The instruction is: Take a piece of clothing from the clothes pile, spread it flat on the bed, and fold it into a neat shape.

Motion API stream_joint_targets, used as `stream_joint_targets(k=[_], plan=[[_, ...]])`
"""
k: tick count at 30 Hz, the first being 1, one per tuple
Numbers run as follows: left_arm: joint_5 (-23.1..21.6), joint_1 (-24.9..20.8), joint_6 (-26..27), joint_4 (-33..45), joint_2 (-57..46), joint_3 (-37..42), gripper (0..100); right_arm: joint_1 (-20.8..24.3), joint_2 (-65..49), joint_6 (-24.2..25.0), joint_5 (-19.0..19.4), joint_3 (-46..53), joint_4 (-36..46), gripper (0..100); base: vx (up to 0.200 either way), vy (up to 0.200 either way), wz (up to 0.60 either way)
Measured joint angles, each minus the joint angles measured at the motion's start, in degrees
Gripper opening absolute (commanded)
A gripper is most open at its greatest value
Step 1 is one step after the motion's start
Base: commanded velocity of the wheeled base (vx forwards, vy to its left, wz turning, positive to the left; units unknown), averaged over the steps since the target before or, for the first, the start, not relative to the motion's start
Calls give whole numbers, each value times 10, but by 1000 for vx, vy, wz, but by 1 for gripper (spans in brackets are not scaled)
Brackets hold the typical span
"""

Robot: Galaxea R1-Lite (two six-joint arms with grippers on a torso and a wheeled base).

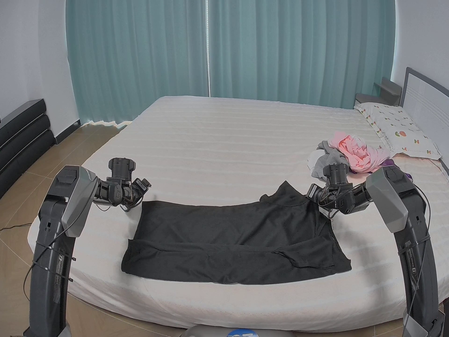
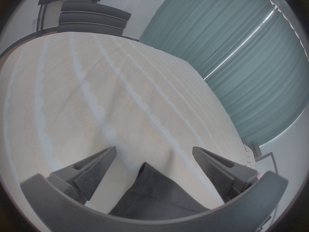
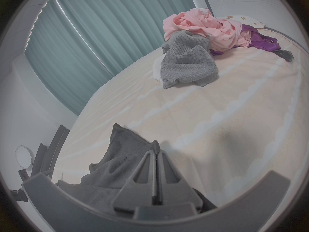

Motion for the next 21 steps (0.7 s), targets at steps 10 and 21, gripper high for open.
stream_joint_targets(k=[10,21], plan=[[-36,-6,0,72,9,-34,100,1,-3,1,-7,3,0,0,0,0,0],[-111,-12,5,48,-15,19,100,3,-6,3,-7,5,1,0,0,0,0]])
